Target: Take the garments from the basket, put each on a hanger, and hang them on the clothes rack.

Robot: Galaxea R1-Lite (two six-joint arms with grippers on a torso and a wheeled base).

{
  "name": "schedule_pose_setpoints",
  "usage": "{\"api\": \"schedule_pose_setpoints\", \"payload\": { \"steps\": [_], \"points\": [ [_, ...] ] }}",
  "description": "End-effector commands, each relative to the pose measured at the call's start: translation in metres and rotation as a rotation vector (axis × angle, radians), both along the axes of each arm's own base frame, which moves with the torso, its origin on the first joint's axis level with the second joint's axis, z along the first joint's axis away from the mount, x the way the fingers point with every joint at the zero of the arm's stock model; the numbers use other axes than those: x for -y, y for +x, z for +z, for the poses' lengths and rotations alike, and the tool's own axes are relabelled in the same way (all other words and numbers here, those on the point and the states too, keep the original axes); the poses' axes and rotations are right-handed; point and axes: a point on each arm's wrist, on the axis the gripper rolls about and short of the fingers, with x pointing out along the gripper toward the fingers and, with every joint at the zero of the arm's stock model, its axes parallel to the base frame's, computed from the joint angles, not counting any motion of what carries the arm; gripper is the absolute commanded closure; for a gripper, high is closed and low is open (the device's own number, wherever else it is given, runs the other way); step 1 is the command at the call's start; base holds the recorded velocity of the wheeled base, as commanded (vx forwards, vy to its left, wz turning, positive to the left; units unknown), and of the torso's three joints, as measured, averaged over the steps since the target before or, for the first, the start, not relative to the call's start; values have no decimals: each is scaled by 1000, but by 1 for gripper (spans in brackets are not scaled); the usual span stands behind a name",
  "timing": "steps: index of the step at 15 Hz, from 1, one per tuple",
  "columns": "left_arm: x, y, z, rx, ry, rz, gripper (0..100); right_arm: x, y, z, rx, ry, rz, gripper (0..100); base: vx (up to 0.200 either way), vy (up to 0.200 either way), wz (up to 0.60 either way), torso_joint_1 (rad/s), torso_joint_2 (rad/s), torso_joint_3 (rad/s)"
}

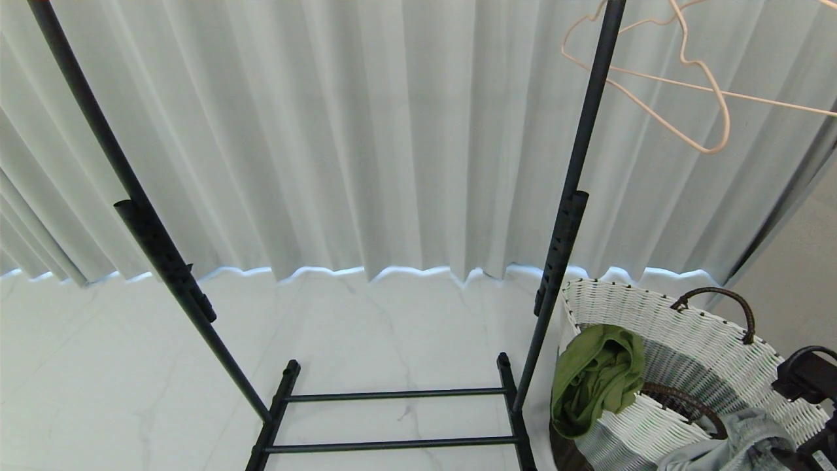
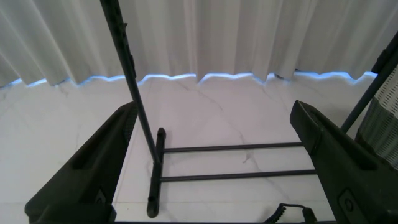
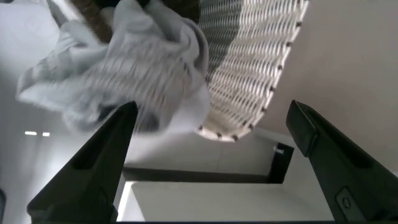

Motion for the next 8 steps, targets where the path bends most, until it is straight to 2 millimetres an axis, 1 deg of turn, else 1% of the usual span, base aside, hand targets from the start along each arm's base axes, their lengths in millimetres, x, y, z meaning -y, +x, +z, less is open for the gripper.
{"api": "schedule_pose_setpoints", "payload": {
  "steps": [1, 3, 4, 7, 8],
  "points": [
    [0, 0, 0, 0, 0, 0, 0, 3, 15, -23, -82, 16, 2, 0, 0, 0, 0, 0, 0, 0],
    [0, 0, 0, 0, 0, 0, 0, 5, 24, -30, -77, 14, 1, 0, 0, 0, 0, 0, 0, 0],
    [0, 0, 0, 0, 0, 0, 0, 5, 27, -30, -61, 12, 4, 0, 0, 0, 0, 0, 0, 0],
    [0, 0, 0, 0, 1, 0, 0, 6, 27, -29, -36, 7, 5, 0, 0, 0, 0, 0, 0, 0],
    [0, 0, 0, 0, 1, 1, 0, 5, 27, -28, -33, 7, 6, 100, 0, 0, 0, 0, 0, 0]
  ]
}}
